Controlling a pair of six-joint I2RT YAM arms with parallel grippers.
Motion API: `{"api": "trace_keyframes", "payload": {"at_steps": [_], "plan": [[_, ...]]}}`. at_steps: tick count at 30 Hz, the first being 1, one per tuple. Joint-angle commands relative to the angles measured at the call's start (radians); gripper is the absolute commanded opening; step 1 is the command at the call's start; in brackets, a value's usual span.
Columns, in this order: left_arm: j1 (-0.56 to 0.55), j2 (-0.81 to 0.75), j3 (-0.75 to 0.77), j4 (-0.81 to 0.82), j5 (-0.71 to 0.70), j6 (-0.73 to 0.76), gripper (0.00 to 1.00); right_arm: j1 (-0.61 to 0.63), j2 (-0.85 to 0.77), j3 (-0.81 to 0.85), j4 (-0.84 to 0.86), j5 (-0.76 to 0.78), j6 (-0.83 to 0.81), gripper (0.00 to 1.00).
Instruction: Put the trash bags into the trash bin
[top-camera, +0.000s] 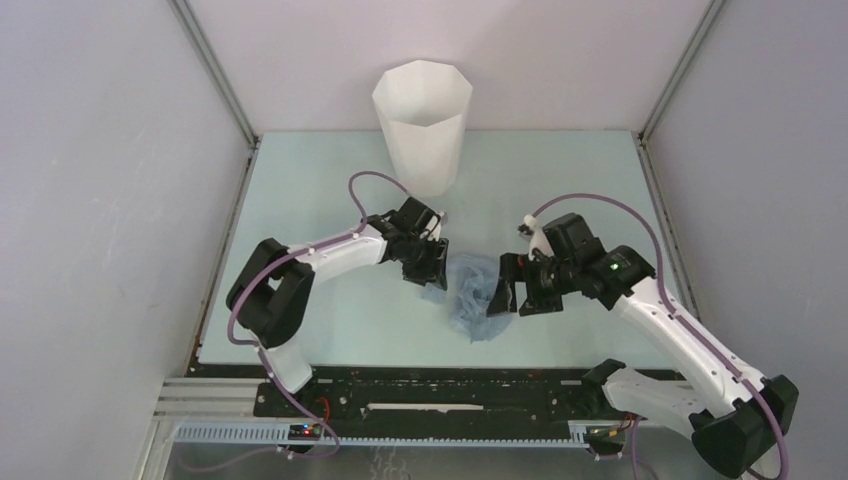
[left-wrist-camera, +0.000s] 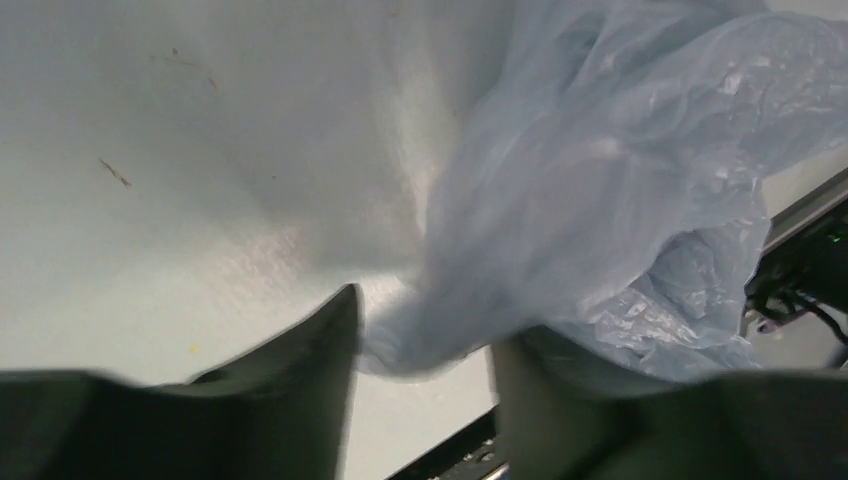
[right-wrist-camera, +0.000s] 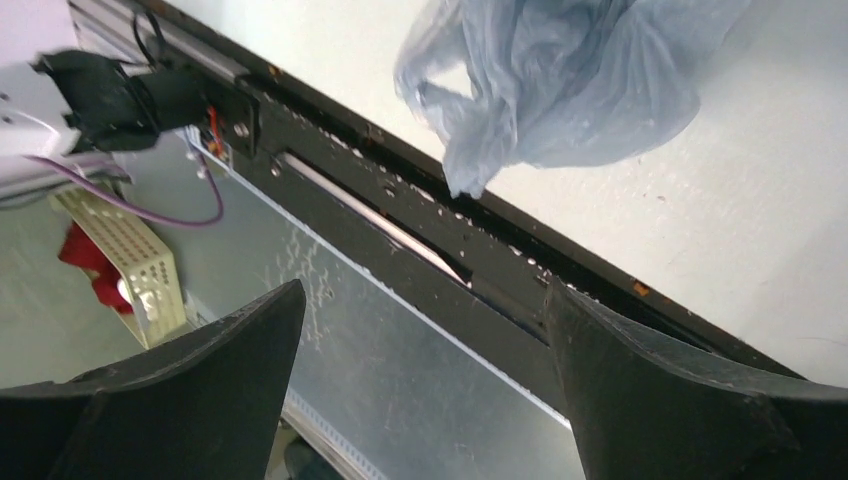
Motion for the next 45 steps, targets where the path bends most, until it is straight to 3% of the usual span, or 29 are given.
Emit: {"api": "trace_keyframes", "payload": {"at_steps": [1,4,10,14,17,22,25,29,33,38,42,45], "plan": [[-0.002,-0.032,0.043,0.025,-0.033,-0.067,0.40,0.087,0.031,-0.039,0.081,0.037,0.031,0.98],[-0.002,-0.094,0.048,-0.016,-0.032,-0.137,0.18,0.134,0.076,-0.069,0.131,0.101,0.059,0.95],[-0.002,-0.278,0.056,-0.066,-0.014,-0.252,0.09,0.177,0.214,-0.085,0.301,0.124,0.113,0.77],[-0.001,-0.379,0.074,-0.112,-0.009,-0.295,0.07,0.166,0.318,-0.079,0.316,0.176,0.069,0.69],[0.005,-0.447,0.068,-0.134,0.012,-0.314,0.04,0.079,0.379,-0.067,0.293,0.248,0.041,0.58],[0.025,-0.549,0.001,-0.151,0.043,-0.351,0.00,-0.140,0.415,-0.020,0.328,0.178,0.005,0.54],[0.056,-0.602,-0.056,-0.122,0.091,-0.404,0.00,-0.198,0.443,0.045,0.313,0.051,-0.047,0.63],[0.103,-0.644,-0.107,-0.078,0.155,-0.463,0.00,-0.158,0.439,0.046,0.310,-0.122,-0.111,0.80],[0.160,-0.667,-0.146,-0.056,0.177,-0.511,0.00,-0.013,0.309,-0.025,0.312,0.044,-0.105,0.99],[0.229,-0.737,-0.265,0.067,0.230,-0.640,0.00,0.181,0.074,-0.052,0.321,0.376,-0.051,1.00],[0.289,-0.796,-0.377,0.140,0.282,-0.744,0.00,0.171,-0.086,-0.193,0.392,0.622,0.153,1.00],[0.318,-0.832,-0.425,0.160,0.294,-0.781,0.00,-0.006,-0.122,-0.282,0.538,0.288,0.093,0.98]]}}
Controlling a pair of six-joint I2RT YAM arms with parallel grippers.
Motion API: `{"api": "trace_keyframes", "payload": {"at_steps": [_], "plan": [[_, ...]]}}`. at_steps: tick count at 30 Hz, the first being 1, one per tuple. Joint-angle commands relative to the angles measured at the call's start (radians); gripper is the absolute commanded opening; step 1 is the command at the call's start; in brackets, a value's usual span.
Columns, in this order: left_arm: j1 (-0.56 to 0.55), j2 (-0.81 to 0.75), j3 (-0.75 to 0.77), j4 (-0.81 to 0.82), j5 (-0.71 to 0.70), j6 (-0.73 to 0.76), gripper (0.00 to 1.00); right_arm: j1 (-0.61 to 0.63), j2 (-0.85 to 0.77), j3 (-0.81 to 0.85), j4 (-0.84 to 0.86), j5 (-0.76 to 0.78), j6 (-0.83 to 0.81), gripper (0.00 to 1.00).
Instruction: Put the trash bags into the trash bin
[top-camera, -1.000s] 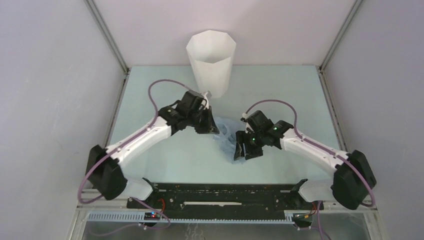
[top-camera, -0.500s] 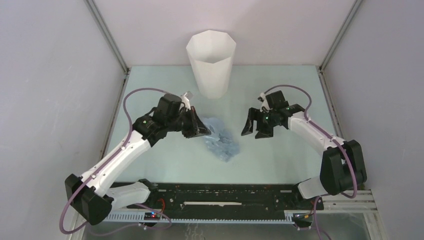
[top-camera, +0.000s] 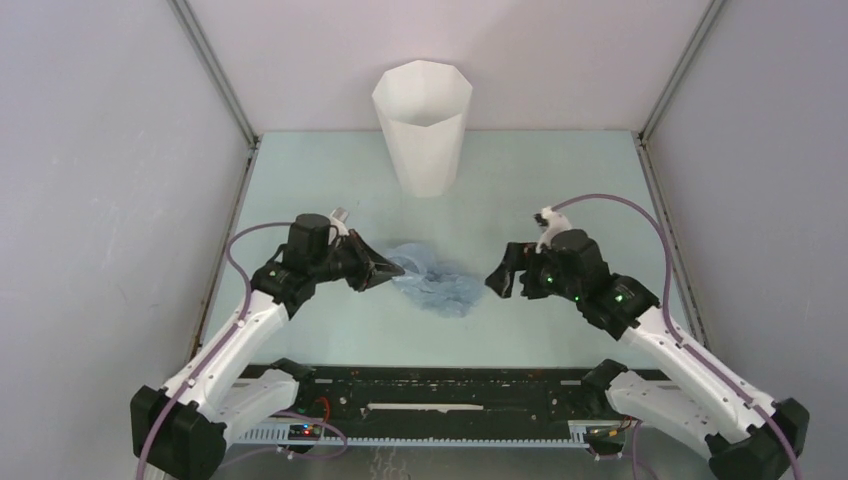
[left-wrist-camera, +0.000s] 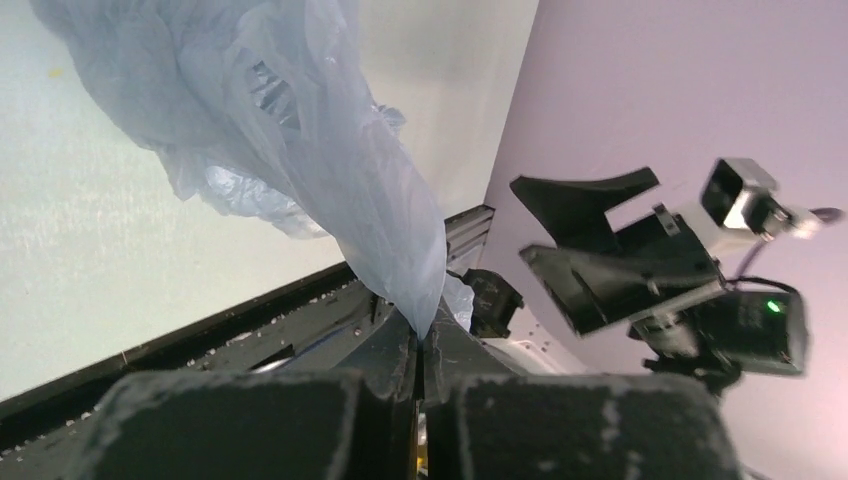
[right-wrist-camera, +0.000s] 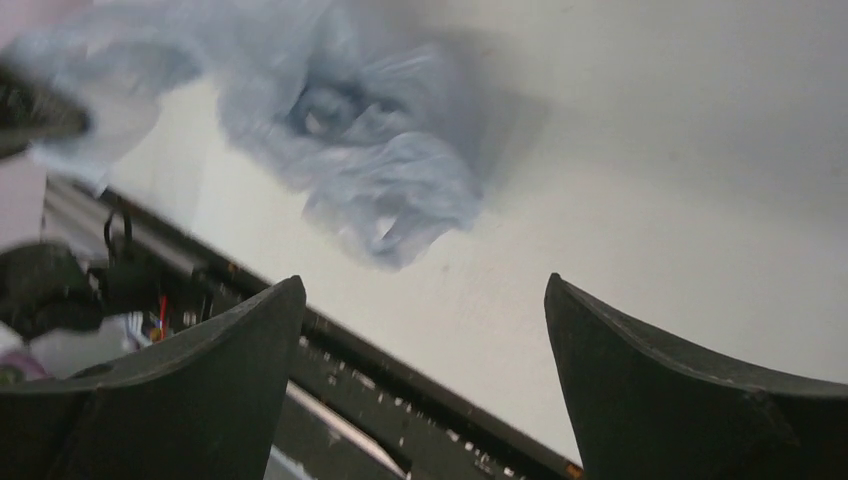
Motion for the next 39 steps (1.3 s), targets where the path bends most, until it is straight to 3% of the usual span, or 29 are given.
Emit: {"api": "trace_keyframes", "payload": {"at_steps": [1,3,6,14,20,23,26,27,31,32,35,39], "plan": [[0.038,-0.063,-0.063,0.091,0.068,-0.115,0.00,-0.214,0.005,-0.120,0.166,-0.216,0.082,0.98],[0.044,-0.086,-0.077,0.095,0.066,-0.125,0.00,-0.292,0.067,-0.153,0.249,-0.405,0.125,0.97],[0.067,-0.111,-0.106,0.096,0.074,-0.136,0.00,-0.315,0.193,-0.159,0.337,-0.540,0.138,0.94],[0.107,-0.157,-0.164,0.124,0.092,-0.165,0.00,-0.292,0.449,-0.183,0.488,-0.642,0.206,0.85],[0.120,-0.155,-0.181,0.131,0.112,-0.167,0.00,-0.241,0.595,-0.211,0.772,-0.695,0.261,0.85],[0.120,-0.152,-0.179,0.129,0.119,-0.159,0.00,-0.223,0.654,-0.211,0.857,-0.696,0.286,0.78],[0.120,-0.144,-0.171,0.099,0.121,-0.126,0.00,-0.233,0.688,-0.196,0.869,-0.698,0.278,0.65],[0.120,-0.141,-0.161,0.078,0.118,-0.106,0.00,-0.241,0.683,-0.182,0.844,-0.700,0.269,0.59],[0.121,-0.103,-0.072,-0.047,0.057,0.009,0.00,-0.266,0.592,-0.021,0.477,-0.639,0.174,0.05],[0.122,-0.082,-0.031,-0.085,0.028,0.051,0.00,-0.269,0.573,0.035,0.328,-0.616,0.137,0.00],[0.123,0.024,0.168,-0.253,-0.093,0.234,0.00,-0.283,0.562,0.303,-0.029,-0.501,-0.044,0.00],[0.087,0.188,0.579,-0.540,-0.398,0.453,0.00,-0.316,0.578,0.666,-0.412,-0.262,-0.217,0.00]]}}
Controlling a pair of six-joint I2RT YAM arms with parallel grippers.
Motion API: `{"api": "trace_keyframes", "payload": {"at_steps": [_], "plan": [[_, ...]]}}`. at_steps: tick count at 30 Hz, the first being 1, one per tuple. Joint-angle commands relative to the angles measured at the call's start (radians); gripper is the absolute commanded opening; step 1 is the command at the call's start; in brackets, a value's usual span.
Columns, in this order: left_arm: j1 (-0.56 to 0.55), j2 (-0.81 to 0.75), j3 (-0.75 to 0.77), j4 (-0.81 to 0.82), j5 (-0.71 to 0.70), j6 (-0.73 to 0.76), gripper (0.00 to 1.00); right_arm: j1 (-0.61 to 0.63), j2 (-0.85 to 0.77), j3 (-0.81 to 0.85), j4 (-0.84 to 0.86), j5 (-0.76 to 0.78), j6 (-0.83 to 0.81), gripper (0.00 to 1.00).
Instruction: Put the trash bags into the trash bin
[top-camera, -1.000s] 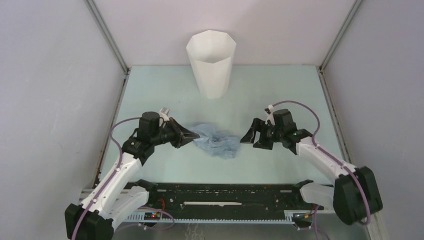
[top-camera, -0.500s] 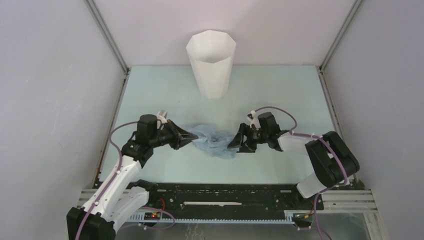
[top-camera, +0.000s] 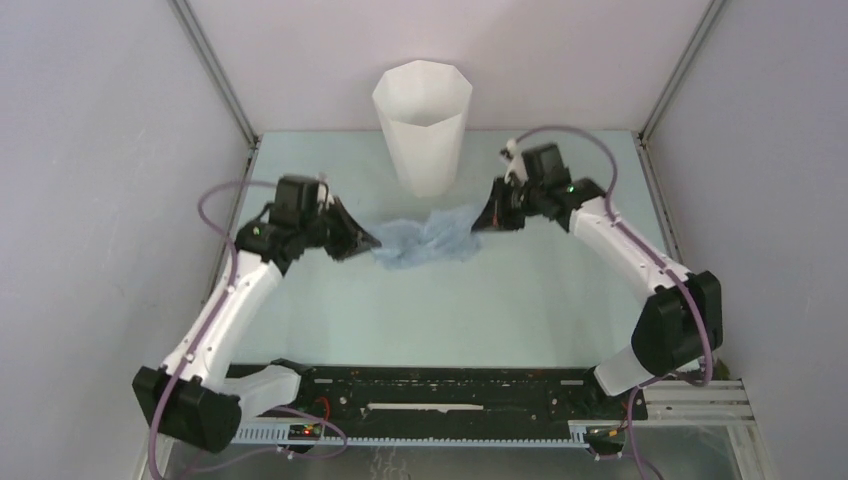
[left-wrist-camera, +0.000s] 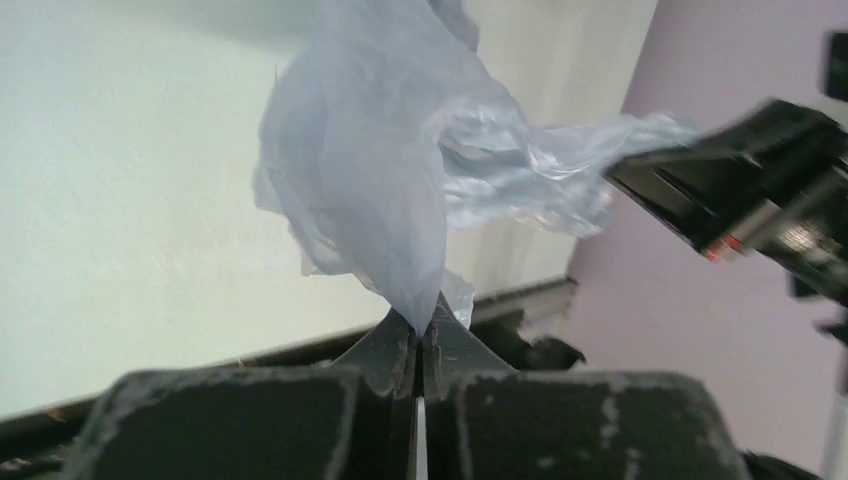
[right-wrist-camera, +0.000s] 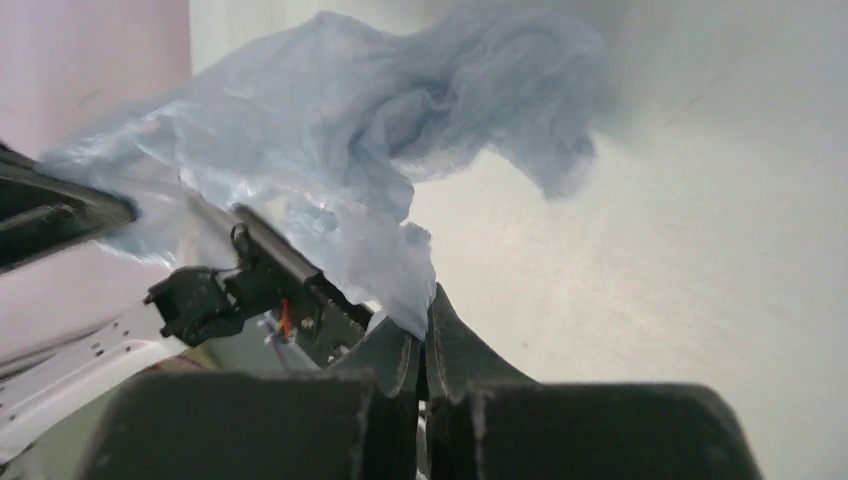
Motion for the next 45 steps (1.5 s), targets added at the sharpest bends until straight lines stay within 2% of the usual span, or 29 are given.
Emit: {"api": "trace_keyframes", "payload": {"at_steps": [1,3,4,6,7,8,10,12,15,18,22,24,26,29,32,38,40,45], "plan": [[-0.056,0.105,0.462,-0.309,-0.426,0.326,0.01,-0.032,-0.064,0.357,-0.526,0.303,-0.261,0.00],[-0.139,0.124,0.534,-0.374,-0.596,0.401,0.04,-0.009,-0.104,0.432,-0.572,0.397,-0.310,0.00],[-0.186,0.122,0.513,-0.384,-0.651,0.423,0.07,0.002,-0.136,0.421,-0.564,0.418,-0.328,0.00],[-0.207,0.122,0.390,-0.387,-0.664,0.430,0.09,0.011,-0.203,0.296,-0.484,0.419,-0.346,0.00],[-0.208,0.127,0.319,-0.388,-0.656,0.421,0.06,0.005,-0.223,0.224,-0.456,0.411,-0.345,0.00],[-0.210,0.137,0.250,-0.394,-0.653,0.409,0.01,0.000,-0.218,0.178,-0.463,0.398,-0.344,0.00],[-0.221,0.121,0.118,-0.371,-0.656,0.370,0.00,0.000,-0.207,0.106,-0.498,0.374,-0.340,0.00],[-0.224,0.062,-0.003,-0.295,-0.599,0.336,0.02,0.017,-0.237,0.014,-0.463,0.350,-0.327,0.00],[-0.224,-0.028,-0.111,-0.133,-0.368,0.287,0.07,0.030,-0.285,-0.083,-0.385,0.227,-0.304,0.00],[-0.224,-0.043,-0.121,-0.062,-0.311,0.246,0.12,0.029,-0.273,-0.115,-0.322,0.154,-0.295,0.07],[-0.224,0.017,-0.099,-0.049,-0.289,0.239,0.15,0.033,-0.200,-0.140,-0.295,0.109,-0.284,0.08],[-0.229,0.057,-0.103,-0.025,-0.266,0.243,0.15,0.051,-0.204,-0.196,-0.255,0.109,-0.249,0.17],[-0.230,0.070,-0.113,-0.014,-0.268,0.250,0.16,0.054,-0.221,-0.239,-0.223,0.125,-0.222,0.22],[-0.231,0.090,-0.129,0.004,-0.250,0.252,0.17,0.052,-0.244,-0.297,-0.196,0.142,-0.190,0.38],[-0.232,0.102,-0.146,0.019,-0.242,0.257,0.17,0.046,-0.261,-0.353,-0.162,0.112,-0.167,0.47],[-0.232,0.099,-0.174,0.042,-0.234,0.263,0.17,-0.039,-0.380,-0.559,0.100,-0.080,-0.008,0.58],[-0.232,0.100,-0.184,0.049,-0.233,0.258,0.17,-0.055,-0.418,-0.606,0.153,-0.086,0.012,0.61],[-0.232,0.086,-0.210,0.068,-0.232,0.234,0.16,-0.070,-0.472,-0.657,0.158,-0.057,0.006,0.62]]}}
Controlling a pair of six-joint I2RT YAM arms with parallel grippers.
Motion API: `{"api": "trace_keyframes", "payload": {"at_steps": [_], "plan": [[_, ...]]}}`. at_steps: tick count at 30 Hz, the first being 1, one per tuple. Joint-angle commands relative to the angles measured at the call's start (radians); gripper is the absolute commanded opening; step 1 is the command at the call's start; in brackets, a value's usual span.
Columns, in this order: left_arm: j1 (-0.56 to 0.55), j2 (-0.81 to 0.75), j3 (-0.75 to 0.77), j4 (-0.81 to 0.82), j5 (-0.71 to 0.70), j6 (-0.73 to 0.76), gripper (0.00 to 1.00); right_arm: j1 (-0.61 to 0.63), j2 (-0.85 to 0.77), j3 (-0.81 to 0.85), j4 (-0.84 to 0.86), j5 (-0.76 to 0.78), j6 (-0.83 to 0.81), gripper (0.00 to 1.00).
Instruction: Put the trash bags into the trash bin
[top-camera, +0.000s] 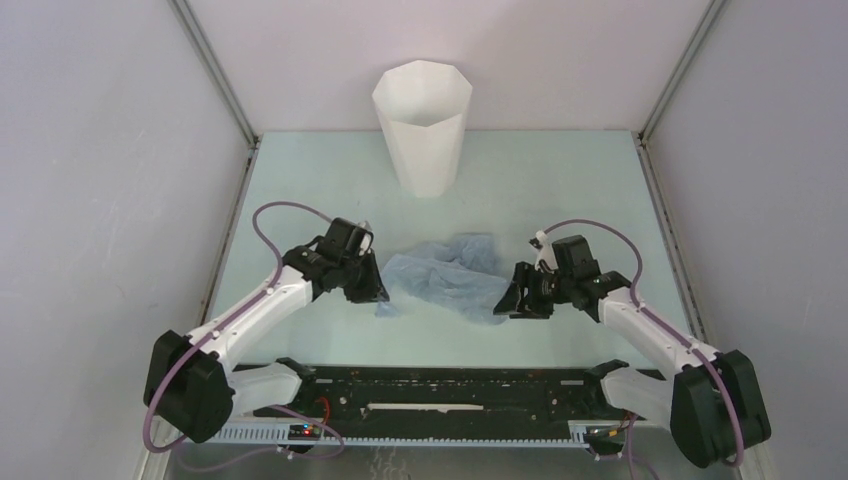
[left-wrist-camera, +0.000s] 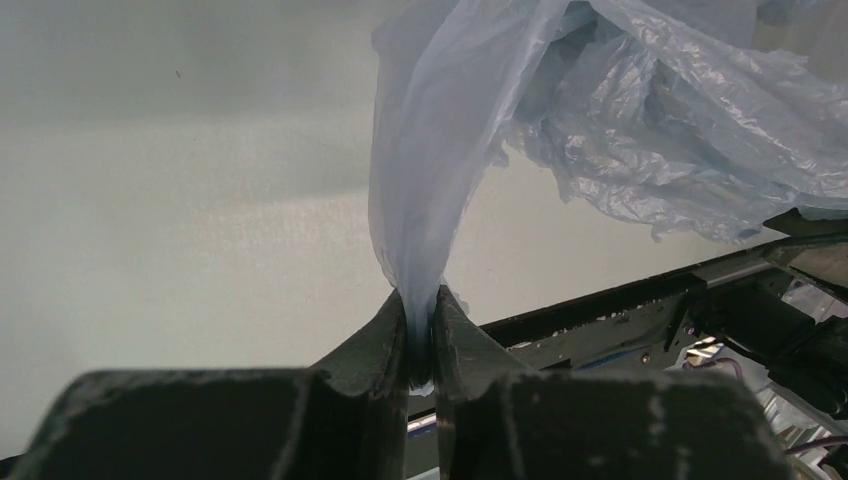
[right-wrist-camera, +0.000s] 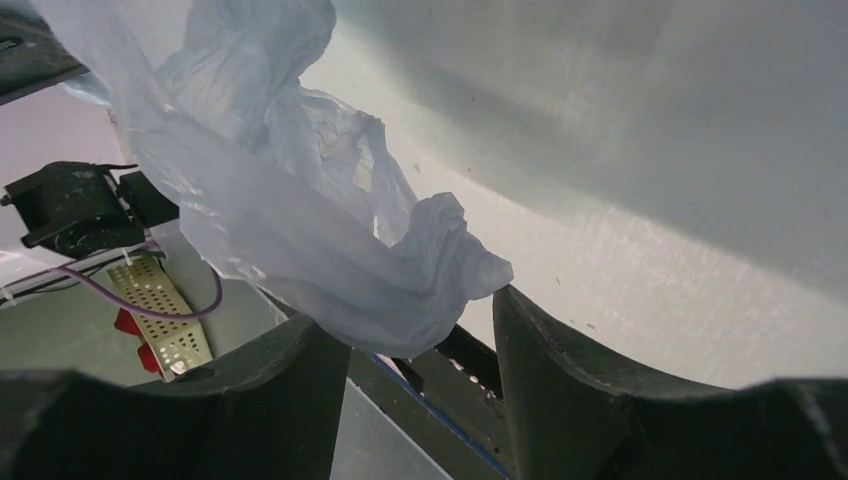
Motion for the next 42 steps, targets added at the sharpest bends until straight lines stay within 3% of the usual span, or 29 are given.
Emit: {"api": "trace_keyframes", "payload": {"at_steps": [1,8,11,15,21,27,34,39,42], "plan": [[-0.006,-0.021,-0.033,0.047,0.023,-0.030,0.16,-0.012,-0.062,-0.042,0.116,-0.014,0.050,0.61],[-0.006,-0.025,-0.052,0.053,0.049,-0.030,0.16,-0.072,-0.119,-0.174,0.317,0.007,0.149,0.58],[-0.006,-0.030,-0.053,0.052,0.058,-0.030,0.16,-0.100,-0.100,-0.212,0.413,-0.051,0.157,0.58],[-0.006,-0.034,-0.054,0.051,0.068,-0.028,0.16,-0.100,-0.075,-0.274,0.570,-0.090,0.166,0.59],[-0.006,-0.036,-0.048,0.048,0.085,-0.030,0.16,-0.103,-0.059,-0.319,0.658,-0.051,0.144,0.60],[-0.006,-0.035,-0.037,0.045,0.099,-0.028,0.16,-0.092,-0.033,-0.351,0.879,-0.075,0.250,0.61],[-0.006,-0.030,-0.029,0.042,0.097,-0.026,0.17,-0.123,-0.043,-0.350,0.877,-0.057,0.218,0.64],[-0.006,-0.022,-0.001,0.027,0.086,-0.018,0.17,-0.157,-0.069,-0.297,0.657,0.016,0.143,0.64],[-0.004,-0.008,0.011,0.021,0.087,-0.012,0.17,-0.155,-0.096,-0.292,0.618,0.064,0.142,0.64]]}}
